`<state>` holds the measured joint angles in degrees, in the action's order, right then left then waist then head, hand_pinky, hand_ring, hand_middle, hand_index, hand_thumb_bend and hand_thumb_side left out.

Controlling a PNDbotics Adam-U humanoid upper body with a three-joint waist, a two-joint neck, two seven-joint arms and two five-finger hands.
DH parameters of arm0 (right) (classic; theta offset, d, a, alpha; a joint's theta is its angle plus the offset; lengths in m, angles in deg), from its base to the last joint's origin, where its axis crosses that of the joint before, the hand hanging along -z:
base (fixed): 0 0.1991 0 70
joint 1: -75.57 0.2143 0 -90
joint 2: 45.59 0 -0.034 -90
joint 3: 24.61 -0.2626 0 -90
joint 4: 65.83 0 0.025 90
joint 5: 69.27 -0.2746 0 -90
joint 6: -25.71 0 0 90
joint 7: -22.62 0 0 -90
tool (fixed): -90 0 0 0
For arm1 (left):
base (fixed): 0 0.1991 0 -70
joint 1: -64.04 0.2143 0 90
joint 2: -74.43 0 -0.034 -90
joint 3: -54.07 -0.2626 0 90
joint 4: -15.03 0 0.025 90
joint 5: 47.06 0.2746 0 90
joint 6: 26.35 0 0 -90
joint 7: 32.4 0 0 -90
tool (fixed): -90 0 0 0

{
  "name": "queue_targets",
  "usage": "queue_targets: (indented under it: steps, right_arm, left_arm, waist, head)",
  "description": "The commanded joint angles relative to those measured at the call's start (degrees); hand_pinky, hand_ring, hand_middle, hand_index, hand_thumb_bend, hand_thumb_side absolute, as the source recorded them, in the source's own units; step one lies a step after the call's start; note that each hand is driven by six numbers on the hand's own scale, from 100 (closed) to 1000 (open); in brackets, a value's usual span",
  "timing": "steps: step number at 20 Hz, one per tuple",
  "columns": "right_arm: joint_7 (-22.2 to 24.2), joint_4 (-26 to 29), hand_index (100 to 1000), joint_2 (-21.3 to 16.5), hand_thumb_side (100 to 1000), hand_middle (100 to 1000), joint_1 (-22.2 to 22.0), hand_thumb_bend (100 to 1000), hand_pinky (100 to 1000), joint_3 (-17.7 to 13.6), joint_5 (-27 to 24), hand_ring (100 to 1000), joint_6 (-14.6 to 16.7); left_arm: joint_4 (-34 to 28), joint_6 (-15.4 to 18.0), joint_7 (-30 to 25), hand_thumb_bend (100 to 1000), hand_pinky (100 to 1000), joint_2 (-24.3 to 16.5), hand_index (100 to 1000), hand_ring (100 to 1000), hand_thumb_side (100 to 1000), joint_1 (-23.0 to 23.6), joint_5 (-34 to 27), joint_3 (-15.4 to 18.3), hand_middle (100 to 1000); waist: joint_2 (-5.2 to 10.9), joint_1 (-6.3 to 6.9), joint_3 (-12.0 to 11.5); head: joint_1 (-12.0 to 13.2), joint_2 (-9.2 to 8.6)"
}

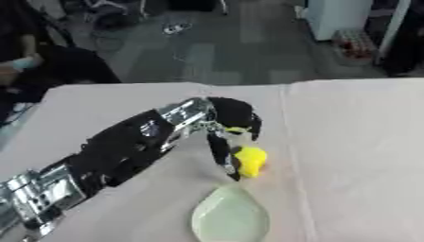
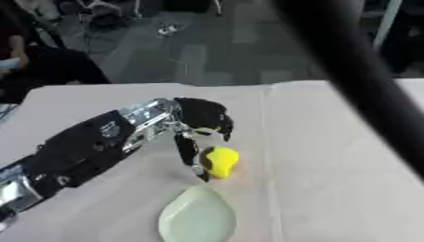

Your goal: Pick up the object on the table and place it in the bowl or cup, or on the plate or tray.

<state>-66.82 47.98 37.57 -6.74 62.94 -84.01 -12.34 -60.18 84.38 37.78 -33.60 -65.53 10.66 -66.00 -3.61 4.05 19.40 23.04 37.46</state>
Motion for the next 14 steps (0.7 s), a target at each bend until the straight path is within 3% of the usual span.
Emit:
queue_targets:
  steps: [1,14]
  right_arm:
    - [0.6,0.8,336,-1.5,843,421,1.0,100,199,-0.8,-1.0,383,0.0]
    - [1.5,0.8,335,-1.6,847,421,1.1,100,199,-1.3,-2.4,383,0.0]
  left_arm:
    - [0.4,0.1,0.4,633,956,-0.5,787,806,713,-0.8,0.7,0.7,788]
    - [2.4,0.2,0.2,644,954,0.4,792,804,709,-0.6,1.4,0.6,789]
  waist:
    - [0.45,-0.24,0.2]
    - [0.32,-0.29,0.4]
  head:
    - [0.8,-0.95]
    - [1.0,-1.07]
